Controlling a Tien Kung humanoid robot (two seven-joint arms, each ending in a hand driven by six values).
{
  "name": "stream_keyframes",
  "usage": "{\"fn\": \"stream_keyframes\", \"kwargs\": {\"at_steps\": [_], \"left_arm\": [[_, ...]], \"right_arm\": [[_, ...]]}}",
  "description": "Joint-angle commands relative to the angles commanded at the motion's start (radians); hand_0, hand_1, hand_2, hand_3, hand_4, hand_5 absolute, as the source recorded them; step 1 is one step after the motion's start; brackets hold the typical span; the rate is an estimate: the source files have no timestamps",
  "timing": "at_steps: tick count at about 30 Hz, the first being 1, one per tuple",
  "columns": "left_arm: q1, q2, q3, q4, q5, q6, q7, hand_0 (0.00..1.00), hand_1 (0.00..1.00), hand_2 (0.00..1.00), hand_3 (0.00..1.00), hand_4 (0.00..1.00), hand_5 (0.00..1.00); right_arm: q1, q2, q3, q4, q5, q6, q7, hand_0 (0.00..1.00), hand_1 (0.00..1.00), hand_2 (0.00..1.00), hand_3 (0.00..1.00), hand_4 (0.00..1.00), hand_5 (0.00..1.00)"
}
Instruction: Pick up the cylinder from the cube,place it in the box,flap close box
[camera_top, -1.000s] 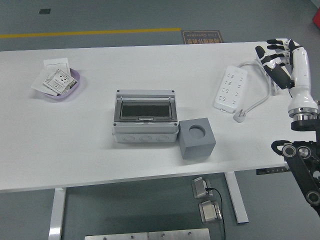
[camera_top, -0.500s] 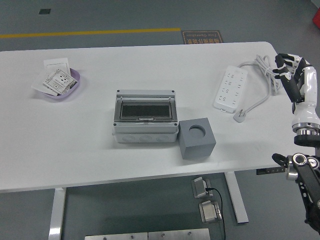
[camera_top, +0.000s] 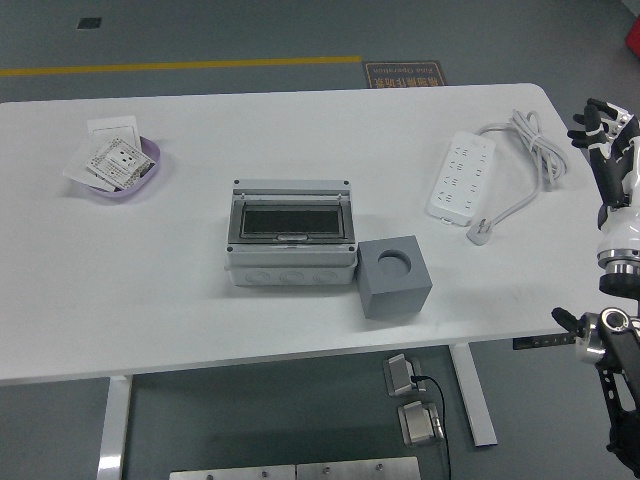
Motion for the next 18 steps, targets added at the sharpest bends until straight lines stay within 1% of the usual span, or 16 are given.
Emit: {"fn": "stream_keyframes", "kwargs": {"at_steps": [2, 3, 12, 18], "left_arm": [[-0.002, 0.0, 0.001, 0.0, -0.003, 0.0, 0.0, 0.614, 0.668, 0.582, 0.606, 0.672, 0.417], [-0.004, 0.0, 0.003, 0.0, -0.005, 0.0, 0.0, 0.614, 0.668, 0.582, 0.606, 0.672, 0.416], [-0.008, 0.001, -0.001, 0.0, -0.004, 0.001, 0.0, 0.614, 0.667, 0.582, 0.606, 0.672, 0.417], [-0.012, 0.004, -0.003, 0.0, -0.002, 0.001, 0.001, 0.614, 0.668, 0.582, 0.607, 0.672, 0.417]], "right_arm": [[0.0, 0.001, 0.003, -0.001, -0.008, -0.001, -0.003, 0.578, 0.54, 0.615, 0.693, 0.969, 0.774], [0.0, 0.002, 0.005, -0.001, -0.012, -0.002, -0.005, 0.559, 0.537, 0.616, 0.691, 0.966, 0.766], [-0.004, 0.0, 0.002, 0.006, -0.015, -0.001, -0.008, 0.563, 0.536, 0.615, 0.694, 0.967, 0.767], [0.002, -0.002, -0.001, -0.004, -0.016, -0.001, -0.013, 0.568, 0.54, 0.614, 0.693, 0.965, 0.767]]}}
